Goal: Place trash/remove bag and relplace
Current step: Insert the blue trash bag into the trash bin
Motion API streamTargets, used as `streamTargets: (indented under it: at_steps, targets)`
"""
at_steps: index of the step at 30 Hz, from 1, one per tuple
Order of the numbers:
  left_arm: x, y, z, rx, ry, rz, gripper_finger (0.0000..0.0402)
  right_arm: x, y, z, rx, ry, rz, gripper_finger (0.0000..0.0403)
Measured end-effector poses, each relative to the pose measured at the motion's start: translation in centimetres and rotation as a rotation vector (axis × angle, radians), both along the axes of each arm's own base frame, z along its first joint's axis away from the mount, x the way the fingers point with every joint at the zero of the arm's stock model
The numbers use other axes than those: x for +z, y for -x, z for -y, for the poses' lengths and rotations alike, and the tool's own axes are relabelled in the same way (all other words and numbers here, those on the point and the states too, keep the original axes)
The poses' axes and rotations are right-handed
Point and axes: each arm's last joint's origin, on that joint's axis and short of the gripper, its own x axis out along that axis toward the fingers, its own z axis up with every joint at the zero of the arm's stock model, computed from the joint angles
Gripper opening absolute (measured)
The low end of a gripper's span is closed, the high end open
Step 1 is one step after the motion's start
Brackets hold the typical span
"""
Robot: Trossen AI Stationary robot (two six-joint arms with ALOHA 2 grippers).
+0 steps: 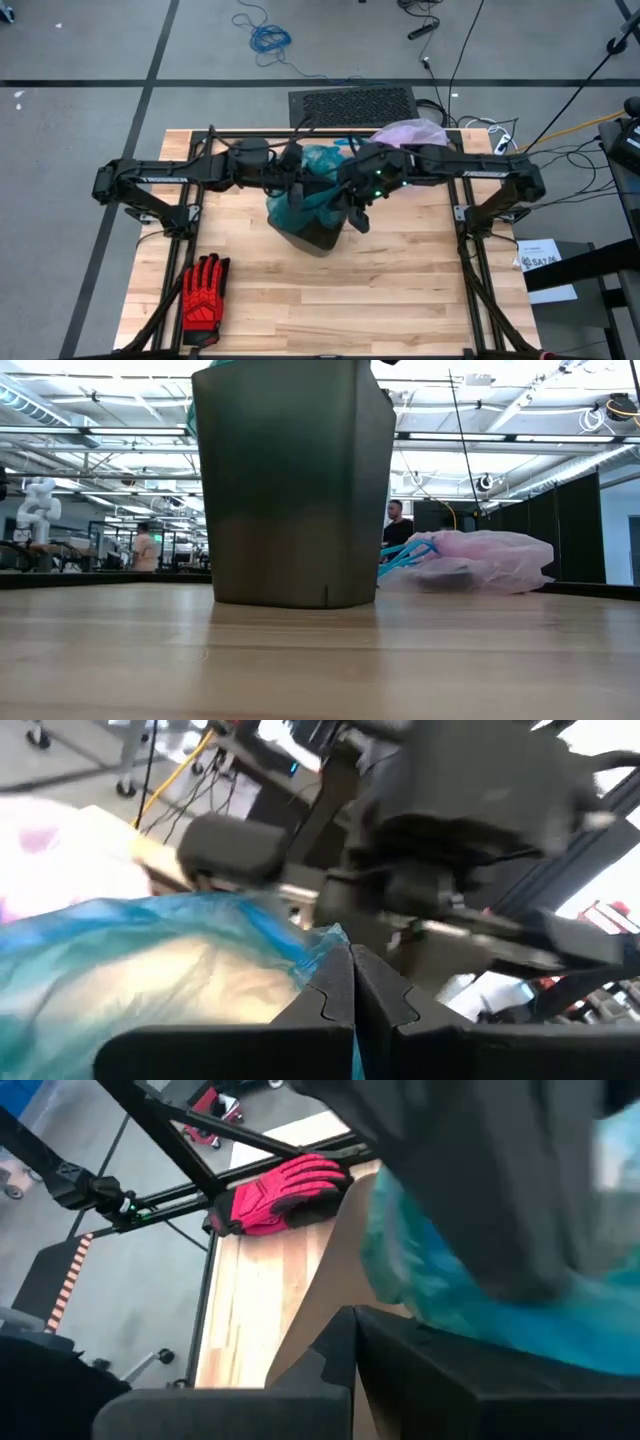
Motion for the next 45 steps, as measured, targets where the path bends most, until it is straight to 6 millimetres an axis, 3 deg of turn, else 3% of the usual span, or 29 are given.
streamTargets:
  at_steps: [17, 22, 26, 32, 35, 38, 42, 45]
  targets:
    - [-2.1, 0.5, -2.8, 0.169, 0.065, -0.214, 0.0000, -2.4, -3.0, -0.8, 0.033, -0.072, -0.047, 0.0000]
    - [-2.2, 0.6, -3.1, 0.177, 0.059, -0.226, 0.0000, -2.4, -3.0, -0.8, 0.031, -0.072, -0.045, 0.0000]
    - [-2.2, 0.6, -3.1, 0.176, 0.056, -0.220, 0.0000, -1.4, -1.6, -0.8, 0.030, -0.047, -0.038, 0.0000]
    - [-1.6, 0.4, -2.8, 0.148, 0.039, -0.154, 0.0000, 2.1, 4.0, -0.8, -0.124, 0.062, -0.029, 0.0000]
    - [-0.9, 0.2, -2.3, 0.082, 0.042, -0.084, 0.0000, 4.1, 6.2, 0.4, -0.230, 0.086, 0.061, 0.0000]
    - [-0.4, 0.1, -1.5, -0.001, 0.043, -0.031, 0.0000, 4.9, 6.8, 2.3, -0.297, 0.076, 0.118, 0.0000]
    - [-0.2, 0.0, -0.1, -0.131, 0.023, -0.010, 0.0000, 4.2, 6.1, 5.3, -0.280, 0.003, 0.090, 0.0000]
    - [-0.2, 0.0, 0.8, -0.198, 0.006, -0.007, 0.0000, 3.4, 4.4, 7.3, -0.208, -0.071, 0.113, 0.0000]
